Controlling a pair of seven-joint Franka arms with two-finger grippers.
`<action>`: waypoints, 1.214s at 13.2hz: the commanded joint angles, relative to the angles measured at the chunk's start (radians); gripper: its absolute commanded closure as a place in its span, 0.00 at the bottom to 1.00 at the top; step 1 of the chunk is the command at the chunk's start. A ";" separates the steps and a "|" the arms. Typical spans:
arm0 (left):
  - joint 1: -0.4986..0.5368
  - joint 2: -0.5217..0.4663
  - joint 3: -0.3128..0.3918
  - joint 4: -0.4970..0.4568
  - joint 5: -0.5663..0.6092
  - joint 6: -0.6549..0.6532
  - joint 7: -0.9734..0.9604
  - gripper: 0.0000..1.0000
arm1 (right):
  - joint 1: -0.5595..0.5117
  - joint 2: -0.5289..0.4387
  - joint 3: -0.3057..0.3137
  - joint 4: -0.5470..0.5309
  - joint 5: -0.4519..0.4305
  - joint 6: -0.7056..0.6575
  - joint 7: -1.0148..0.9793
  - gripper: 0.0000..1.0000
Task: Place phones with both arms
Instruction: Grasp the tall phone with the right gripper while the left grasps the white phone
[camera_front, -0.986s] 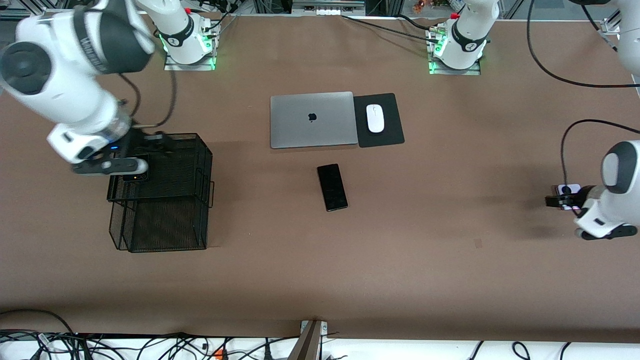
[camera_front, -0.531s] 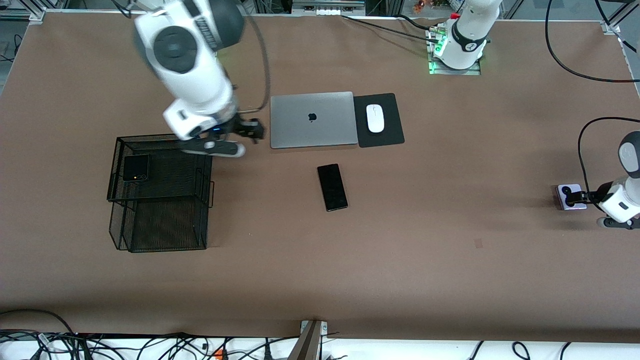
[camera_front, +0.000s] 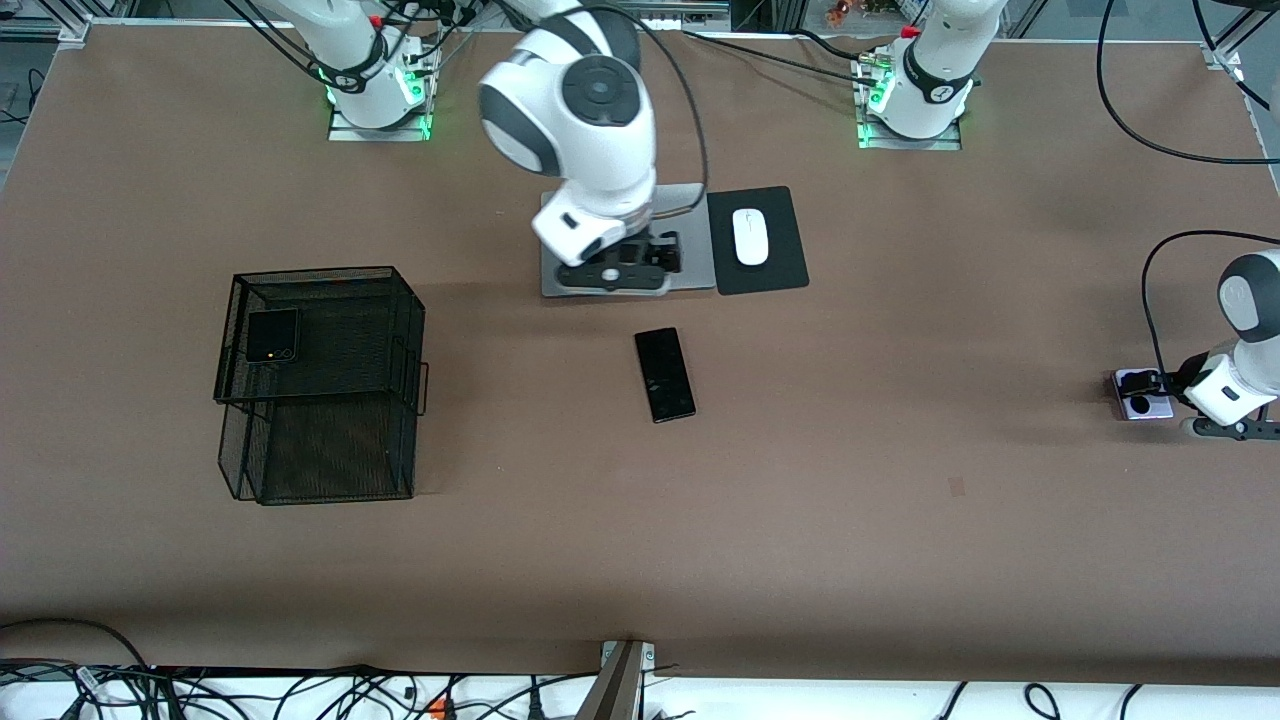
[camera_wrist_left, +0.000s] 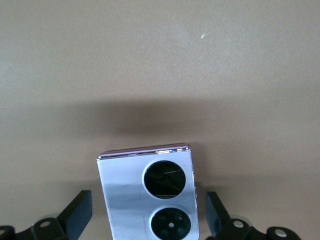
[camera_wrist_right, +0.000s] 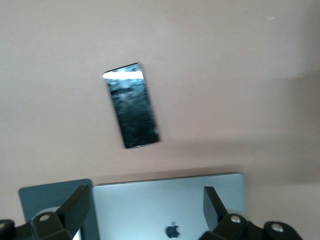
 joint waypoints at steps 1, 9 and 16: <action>0.018 0.011 -0.018 -0.005 0.007 0.017 0.015 0.00 | 0.061 0.122 0.011 0.106 -0.098 0.020 0.020 0.00; 0.013 0.025 -0.017 -0.002 0.005 0.005 0.017 0.57 | 0.083 0.303 -0.005 0.119 -0.291 0.215 -0.115 0.00; -0.008 -0.019 -0.170 0.146 0.004 -0.420 -0.041 0.58 | 0.075 0.382 -0.059 0.119 -0.321 0.333 -0.169 0.00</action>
